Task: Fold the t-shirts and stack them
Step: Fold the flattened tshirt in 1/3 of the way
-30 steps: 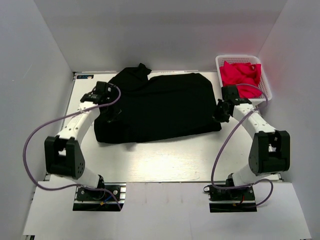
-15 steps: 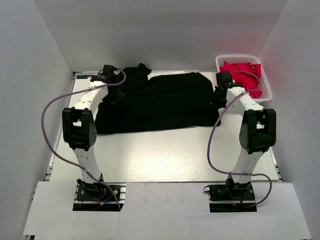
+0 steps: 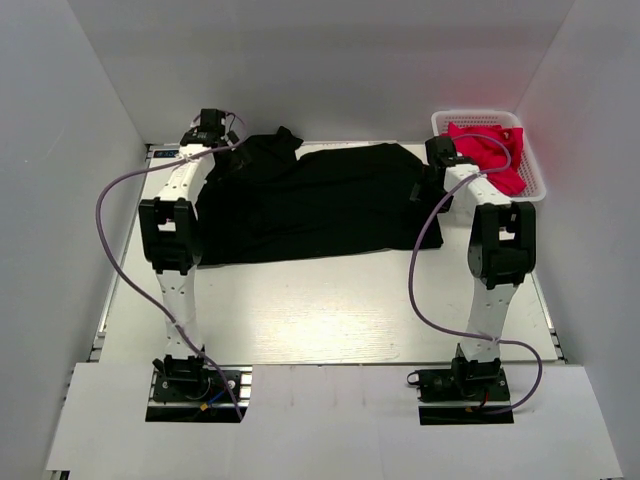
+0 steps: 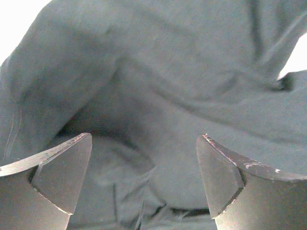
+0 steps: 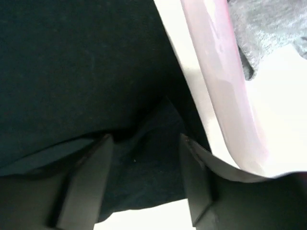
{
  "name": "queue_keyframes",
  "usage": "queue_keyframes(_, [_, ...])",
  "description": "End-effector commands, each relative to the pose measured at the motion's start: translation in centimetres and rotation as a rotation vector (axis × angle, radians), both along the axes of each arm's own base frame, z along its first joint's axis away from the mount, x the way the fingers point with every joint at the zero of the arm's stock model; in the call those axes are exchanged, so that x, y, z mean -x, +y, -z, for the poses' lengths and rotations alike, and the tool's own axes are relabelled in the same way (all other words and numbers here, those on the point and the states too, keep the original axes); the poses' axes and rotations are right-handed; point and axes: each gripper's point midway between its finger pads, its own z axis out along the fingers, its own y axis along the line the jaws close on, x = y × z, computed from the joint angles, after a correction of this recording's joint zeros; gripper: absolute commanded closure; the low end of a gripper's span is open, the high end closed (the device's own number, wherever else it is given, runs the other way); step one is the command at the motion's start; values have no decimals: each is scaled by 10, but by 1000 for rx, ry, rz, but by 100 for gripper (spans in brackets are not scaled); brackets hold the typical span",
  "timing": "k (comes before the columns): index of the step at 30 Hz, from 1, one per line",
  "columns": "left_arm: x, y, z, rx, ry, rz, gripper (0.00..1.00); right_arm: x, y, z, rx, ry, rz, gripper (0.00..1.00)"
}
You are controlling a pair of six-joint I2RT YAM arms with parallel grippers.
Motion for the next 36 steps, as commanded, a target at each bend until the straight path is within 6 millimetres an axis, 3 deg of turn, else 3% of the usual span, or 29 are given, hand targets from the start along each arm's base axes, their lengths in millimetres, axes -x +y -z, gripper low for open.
queue_keyframes(1, [-7, 0, -37, -21, -55, 43, 0, -9, 5, -41, -17, -105, -55, 33])
queue_keyframes(2, [-4, 0, -42, -21, -57, 43, 0, -9, 7, -42, -21, -115, -65, 33])
queue_keyframes(3, [7, 1, -31, -23, -20, 44, 0, -6, 17, -43, -59, -115, -112, 22])
queue_keyframes(4, [17, 2, -46, -22, -35, 44, 0, 5, 21, -46, -77, -114, -125, 18])
queue_keyframes(5, [25, 2, -47, -17, -34, 36, 0, 4, 29, -48, -91, -134, -150, 16])
queue_keyframes(6, [44, 3, -23, -13, 19, 27, 0, 8, 37, -53, -123, -146, -185, 10])
queue_keyframes(7, [56, 2, -20, 3, 24, 23, 0, 21, 44, -43, -129, -126, -202, 10])
queue_keyframes(8, [68, 0, -36, 23, -14, 21, 0, 23, 51, -42, -137, -135, -222, 10])
queue_keyframes(9, [89, -1, -7, 39, 28, 18, 0, 31, 57, -36, -150, -120, -244, 10])
queue_keyframes(12, [124, -5, 16, 84, 37, 2, 0, 41, 65, -19, -158, -90, -262, 10])
queue_keyframes(15, [147, -2, 45, 78, 96, -19, 0, 43, 68, -2, -164, -69, -265, 10])
queue_keyframes(21, [166, 6, 81, 43, 241, -75, 0, 58, 65, 36, -183, 22, -203, 10])
queue_keyframes(23, [190, 9, 97, 35, 316, -101, 0, 74, 61, 49, -179, 68, -162, 10])
queue_keyframes(25, [212, 12, 101, 31, 351, -126, 0, 103, 52, 63, -151, 127, -113, 10])
queue_keyframes(26, [240, 15, 113, 21, 417, -153, 0, 111, 54, 65, -162, 139, -107, 10])
queue_keyframes(27, [254, 18, 114, 13, 435, -166, 0, 138, 48, 69, -161, 164, -94, 10])
queue_keyframes(28, [281, 19, 114, 14, 457, -178, 0, 144, 47, 69, -161, 155, -89, 10])
queue_keyframes(29, [295, 20, 113, 20, 466, -198, 0, 152, 43, 68, -155, 154, -65, 10])
queue_keyframes(30, [307, 22, 112, 16, 465, -220, 0, 179, 37, 69, -150, 171, -56, 10])
queue_keyframes(32, [341, 27, 104, 15, 456, -256, 0, 201, 35, 66, -165, 171, -55, 10])
queue_keyframes(35, [371, 28, 96, 34, 450, -304, 0, 226, 40, 60, -190, 163, -90, 10])
queue_keyframes(36, [371, 24, 81, 49, 390, -315, 0, 230, 42, 57, -198, 162, -108, 10])
